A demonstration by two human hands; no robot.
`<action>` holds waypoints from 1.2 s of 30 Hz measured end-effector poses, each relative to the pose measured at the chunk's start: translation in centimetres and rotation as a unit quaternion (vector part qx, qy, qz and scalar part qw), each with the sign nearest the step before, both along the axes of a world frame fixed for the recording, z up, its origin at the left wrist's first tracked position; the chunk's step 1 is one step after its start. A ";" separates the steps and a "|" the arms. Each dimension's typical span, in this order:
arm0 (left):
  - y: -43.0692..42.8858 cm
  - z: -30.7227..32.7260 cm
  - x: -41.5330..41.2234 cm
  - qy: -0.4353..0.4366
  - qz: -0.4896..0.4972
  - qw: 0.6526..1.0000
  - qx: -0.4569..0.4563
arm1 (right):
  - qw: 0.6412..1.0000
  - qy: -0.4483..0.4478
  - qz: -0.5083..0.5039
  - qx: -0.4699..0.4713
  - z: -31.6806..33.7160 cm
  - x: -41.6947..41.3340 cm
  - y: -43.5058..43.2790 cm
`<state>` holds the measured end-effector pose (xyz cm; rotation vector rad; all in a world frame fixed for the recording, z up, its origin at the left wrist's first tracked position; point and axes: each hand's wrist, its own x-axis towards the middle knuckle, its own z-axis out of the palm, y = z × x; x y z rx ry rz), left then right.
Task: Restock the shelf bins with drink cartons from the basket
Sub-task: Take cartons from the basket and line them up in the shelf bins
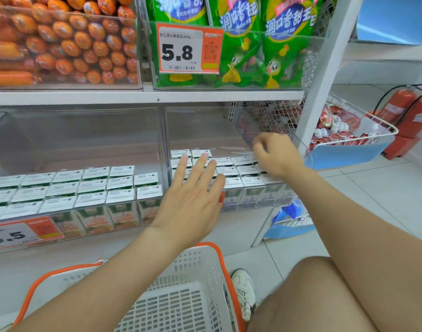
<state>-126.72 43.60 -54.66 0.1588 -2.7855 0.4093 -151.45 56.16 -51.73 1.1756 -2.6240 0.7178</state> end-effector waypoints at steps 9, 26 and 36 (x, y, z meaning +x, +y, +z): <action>1.5 -1.4 -5.3 -0.035 0.047 0.996 0.064 | 0.980 -0.010 0.011 0.197 -1.6 -2.0 1.7; 1.8 -1.0 -2.8 0.138 0.016 0.980 0.140 | 0.969 0.010 0.203 0.142 1.5 7.4 4.0; 2.8 -1.9 -4.1 0.144 0.082 0.980 0.111 | 0.965 0.124 0.138 0.183 0.2 6.9 3.4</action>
